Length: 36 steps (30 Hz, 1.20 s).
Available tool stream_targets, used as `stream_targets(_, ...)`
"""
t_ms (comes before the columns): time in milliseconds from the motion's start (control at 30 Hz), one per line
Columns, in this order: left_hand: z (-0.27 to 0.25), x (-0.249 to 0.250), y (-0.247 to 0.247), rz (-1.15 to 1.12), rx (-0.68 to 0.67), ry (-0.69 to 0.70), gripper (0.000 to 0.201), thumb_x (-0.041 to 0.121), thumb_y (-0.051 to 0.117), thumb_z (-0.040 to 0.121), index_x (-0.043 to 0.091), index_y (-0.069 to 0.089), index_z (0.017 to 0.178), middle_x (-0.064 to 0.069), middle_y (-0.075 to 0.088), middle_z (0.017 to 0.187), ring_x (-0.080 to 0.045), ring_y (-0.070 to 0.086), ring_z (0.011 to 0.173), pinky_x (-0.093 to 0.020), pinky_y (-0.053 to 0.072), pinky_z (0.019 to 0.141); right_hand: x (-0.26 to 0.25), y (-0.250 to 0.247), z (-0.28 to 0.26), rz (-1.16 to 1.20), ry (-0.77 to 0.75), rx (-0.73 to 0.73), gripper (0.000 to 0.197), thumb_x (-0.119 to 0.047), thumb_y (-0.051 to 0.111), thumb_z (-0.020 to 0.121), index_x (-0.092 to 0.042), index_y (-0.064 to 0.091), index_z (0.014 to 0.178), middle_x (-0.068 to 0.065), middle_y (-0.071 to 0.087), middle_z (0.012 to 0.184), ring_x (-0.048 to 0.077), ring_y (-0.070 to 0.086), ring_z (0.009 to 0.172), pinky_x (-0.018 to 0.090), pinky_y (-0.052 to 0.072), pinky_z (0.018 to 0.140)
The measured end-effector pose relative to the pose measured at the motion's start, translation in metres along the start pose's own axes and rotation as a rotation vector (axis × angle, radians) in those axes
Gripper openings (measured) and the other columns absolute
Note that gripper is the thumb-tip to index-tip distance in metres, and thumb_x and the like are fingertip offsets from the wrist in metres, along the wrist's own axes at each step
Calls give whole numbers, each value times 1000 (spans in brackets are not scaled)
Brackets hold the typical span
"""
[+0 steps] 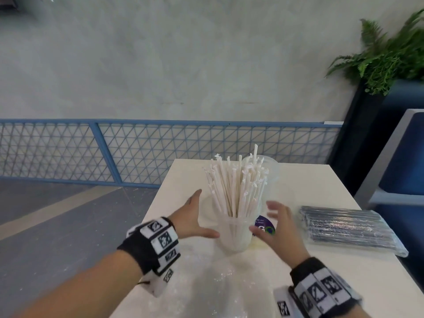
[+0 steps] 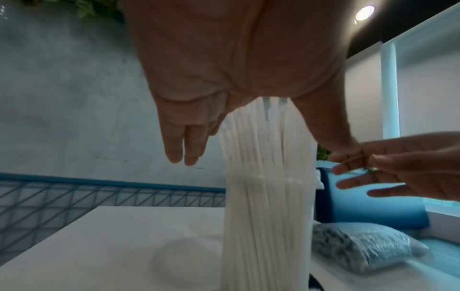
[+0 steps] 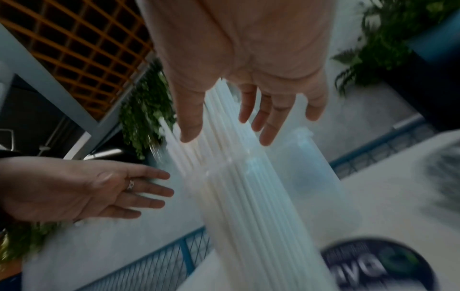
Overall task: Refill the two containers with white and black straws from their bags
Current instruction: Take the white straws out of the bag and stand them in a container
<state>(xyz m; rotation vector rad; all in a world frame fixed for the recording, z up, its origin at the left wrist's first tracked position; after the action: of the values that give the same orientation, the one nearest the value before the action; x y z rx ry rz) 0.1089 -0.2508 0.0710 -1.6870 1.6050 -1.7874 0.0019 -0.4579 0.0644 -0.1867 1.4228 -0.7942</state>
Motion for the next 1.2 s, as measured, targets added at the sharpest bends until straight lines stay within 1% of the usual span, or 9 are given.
stream_targets(200,53,11,8,-147,-112,-12,137,49,86,50,13,-3,148,-2,19,155,-20,24,141,-39,23,117,-9,2,64,58,65,-137,120,-38,86,56,-22,9,147,0,25,151,17,31,137,36,33,110)
stream_targets(367,93,-4,38,-429,-35,67,129,56,90,35,25,27,143,3,49,139,-12,44,130,-48,37,110,-22,23,75,179,-42,-248,111,-14,88,57,-21,16,141,-14,46,121,5,46,113,3,38,78)
stream_targets(533,76,38,23,-170,167,117,118,53,76,40,34,22,144,6,23,150,-15,16,142,-52,-1,118,-21,41,74,252,-91,-169,84,-15,81,67,-32,24,127,-16,52,115,5,52,108,10,39,83)
stream_targets(667,70,40,14,-486,260,191,89,40,87,41,48,38,115,10,57,117,-14,53,116,-43,42,104,-29,29,81,322,-136,-93,64,-12,74,75,-26,31,121,-23,52,105,-12,53,96,-3,39,74)
stream_targets(733,69,47,3,-546,300,237,87,23,90,50,39,38,118,12,59,111,-11,57,108,-29,49,93,-34,22,86,349,-169,-54,66,-13,75,75,-18,34,126,-18,52,108,-19,51,95,-3,39,77)
stream_targets(867,63,63,-13,-655,271,357,88,22,86,49,21,38,123,7,61,105,-11,64,97,-29,54,85,-37,13,86,371,-210,23,90,-30,84,59,-27,33,133,-3,48,127,2,50,117,15,43,93)
stream_targets(1033,50,77,-26,-446,323,418,93,27,84,66,29,27,139,6,53,121,-5,56,109,-16,44,91,-54,2,76,276,-320,130,63,-34,62,83,-35,31,138,-11,37,130,-8,37,121,3,32,96)
stream_targets(1133,45,88,-21,-186,372,445,70,34,66,83,20,29,141,0,43,137,-10,44,123,-17,35,98,-55,16,74,31,-346,65,42,-32,36,96,-25,41,137,-3,42,134,8,39,126,17,28,104)
stream_targets(1200,46,89,-7,-10,342,417,63,38,50,92,14,25,144,-4,37,147,-13,39,131,-20,32,102,-45,26,71,-54,-276,28,40,-27,31,100,-18,44,136,2,46,137,15,38,129,14,22,103)
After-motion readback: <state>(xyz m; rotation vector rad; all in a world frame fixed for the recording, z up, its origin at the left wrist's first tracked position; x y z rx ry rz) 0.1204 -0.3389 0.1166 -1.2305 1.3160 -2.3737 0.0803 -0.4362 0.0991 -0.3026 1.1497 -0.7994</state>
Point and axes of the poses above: each hand's wrist, its own z-axis towards the middle knuckle, its own y-axis out of the palm, x = y × z, the point moved 6 cm from there along z, towards the middle knuckle
